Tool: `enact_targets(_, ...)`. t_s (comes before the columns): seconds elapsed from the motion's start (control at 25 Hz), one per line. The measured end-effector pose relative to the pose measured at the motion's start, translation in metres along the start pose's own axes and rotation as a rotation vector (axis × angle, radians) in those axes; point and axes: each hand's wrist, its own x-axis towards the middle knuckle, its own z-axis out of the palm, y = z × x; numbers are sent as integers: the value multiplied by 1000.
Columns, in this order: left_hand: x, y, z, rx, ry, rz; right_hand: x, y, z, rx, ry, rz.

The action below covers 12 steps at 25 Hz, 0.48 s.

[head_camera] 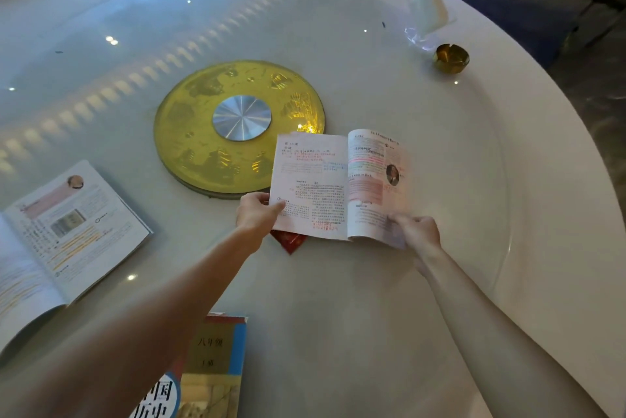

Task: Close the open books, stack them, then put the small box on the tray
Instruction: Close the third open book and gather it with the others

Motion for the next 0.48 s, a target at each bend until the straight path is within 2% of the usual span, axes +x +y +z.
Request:
enact_targets(0.08, -1, 5, -2, -62, -13, 8, -9, -5, 5, 66, -54, 21)
enact_targets(0.2, -8, 10, -6, -168, -117, 28, -25, -14, 10, 157, -107, 6)
enact_targets(0.32, -25, 14, -13, -204, -240, 71, -48, -19, 12, 194, -187, -5)
enact_targets(0.48, -58, 20, -29, -210, -365, 114, -80, -8, 5, 286, -350, 82)
